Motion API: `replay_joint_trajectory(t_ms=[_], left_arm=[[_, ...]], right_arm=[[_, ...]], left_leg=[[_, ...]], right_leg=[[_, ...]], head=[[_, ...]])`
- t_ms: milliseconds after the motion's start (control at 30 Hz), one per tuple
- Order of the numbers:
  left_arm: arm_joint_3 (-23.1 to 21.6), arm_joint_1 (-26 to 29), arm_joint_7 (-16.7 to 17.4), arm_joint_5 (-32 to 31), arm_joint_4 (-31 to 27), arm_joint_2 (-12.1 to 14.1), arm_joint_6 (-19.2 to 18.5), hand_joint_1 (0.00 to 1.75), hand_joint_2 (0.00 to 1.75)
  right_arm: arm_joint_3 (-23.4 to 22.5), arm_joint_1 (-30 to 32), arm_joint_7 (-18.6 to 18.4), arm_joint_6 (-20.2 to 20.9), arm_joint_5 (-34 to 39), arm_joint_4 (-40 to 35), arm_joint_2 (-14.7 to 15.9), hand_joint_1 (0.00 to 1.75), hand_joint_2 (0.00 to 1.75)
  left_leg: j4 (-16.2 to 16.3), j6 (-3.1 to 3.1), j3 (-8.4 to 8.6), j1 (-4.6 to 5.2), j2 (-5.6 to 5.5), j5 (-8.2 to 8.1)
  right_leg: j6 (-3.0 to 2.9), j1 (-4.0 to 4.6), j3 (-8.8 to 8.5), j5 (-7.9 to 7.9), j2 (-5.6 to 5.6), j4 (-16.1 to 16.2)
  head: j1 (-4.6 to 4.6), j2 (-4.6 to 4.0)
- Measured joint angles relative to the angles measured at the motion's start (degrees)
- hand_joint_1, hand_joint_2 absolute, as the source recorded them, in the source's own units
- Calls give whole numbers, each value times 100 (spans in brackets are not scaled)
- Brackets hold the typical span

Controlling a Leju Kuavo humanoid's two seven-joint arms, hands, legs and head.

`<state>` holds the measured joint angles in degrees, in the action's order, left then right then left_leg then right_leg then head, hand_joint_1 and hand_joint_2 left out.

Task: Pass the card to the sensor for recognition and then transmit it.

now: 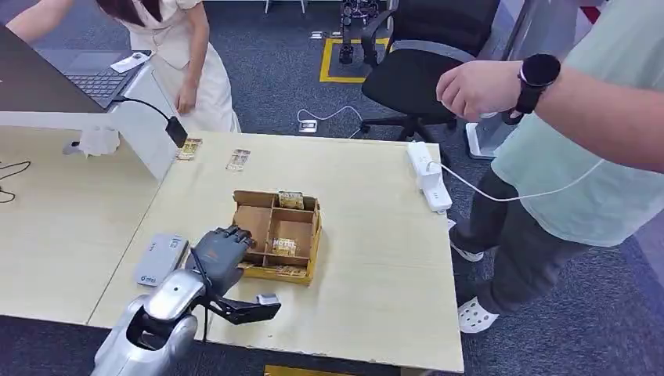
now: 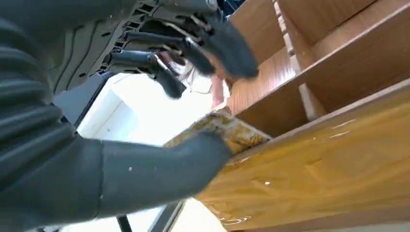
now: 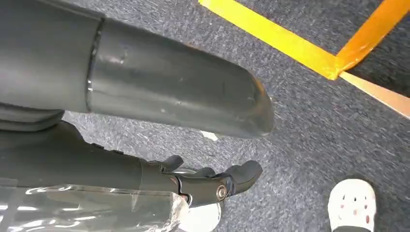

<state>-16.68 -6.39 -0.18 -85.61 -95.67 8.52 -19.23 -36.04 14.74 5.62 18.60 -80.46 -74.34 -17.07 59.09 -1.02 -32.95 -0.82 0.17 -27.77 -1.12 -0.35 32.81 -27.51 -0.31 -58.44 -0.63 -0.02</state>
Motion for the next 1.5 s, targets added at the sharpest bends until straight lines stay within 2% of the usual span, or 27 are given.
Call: replay_joint_trajectory(t_ms=[800, 900, 1033, 1100, 1300, 1500], left_arm=[[0, -2, -52, 266, 2, 72, -57, 175, 175], [2, -5, -92, 545, 0, 98, -28, 175, 175], [159, -105, -96, 1290, -29, 151, 66, 175, 175], [276, -216, -96, 1530, -92, 195, 66, 175, 175], [765, -771, -48, 1847, -367, 547, -28, 175, 175], [985, -1194, -11, 1912, -483, 787, -74, 175, 175]], right_arm=[[74, -8, -24, 83, 7, -61, 0, 0, 0], [74, -9, -22, 83, 2, -61, 0, 0, 0], [74, -9, 0, 74, 4, -63, 0, 0, 0], [74, -9, 2, 68, 11, -63, 0, 0, 0], [74, -8, -4, 31, 102, -61, 0, 0, 0], [72, -8, -20, 0, 127, -57, 0, 0, 0]], left_leg=[[0, 0, 0, 0, 1, 1], [0, 1, 1, 0, 1, 1], [0, 2, 1, 0, 0, 4], [0, 3, 2, 0, 0, 5], [0, -1, 2, -3, 0, 14], [0, -3, 1, -2, 0, 20]], right_leg=[[0, 0, 0, 1, 0, 0], [-1, 0, 0, 1, 1, 0], [-2, 1, 0, 2, 0, -1], [-2, 1, 0, 4, 0, -2], [-1, 2, 1, 13, 1, -3], [0, 2, 1, 18, 1, -3]], head=[[2, 0], [0, 0], [2, 0], [0, 0], [2, 0], [2, 0]])
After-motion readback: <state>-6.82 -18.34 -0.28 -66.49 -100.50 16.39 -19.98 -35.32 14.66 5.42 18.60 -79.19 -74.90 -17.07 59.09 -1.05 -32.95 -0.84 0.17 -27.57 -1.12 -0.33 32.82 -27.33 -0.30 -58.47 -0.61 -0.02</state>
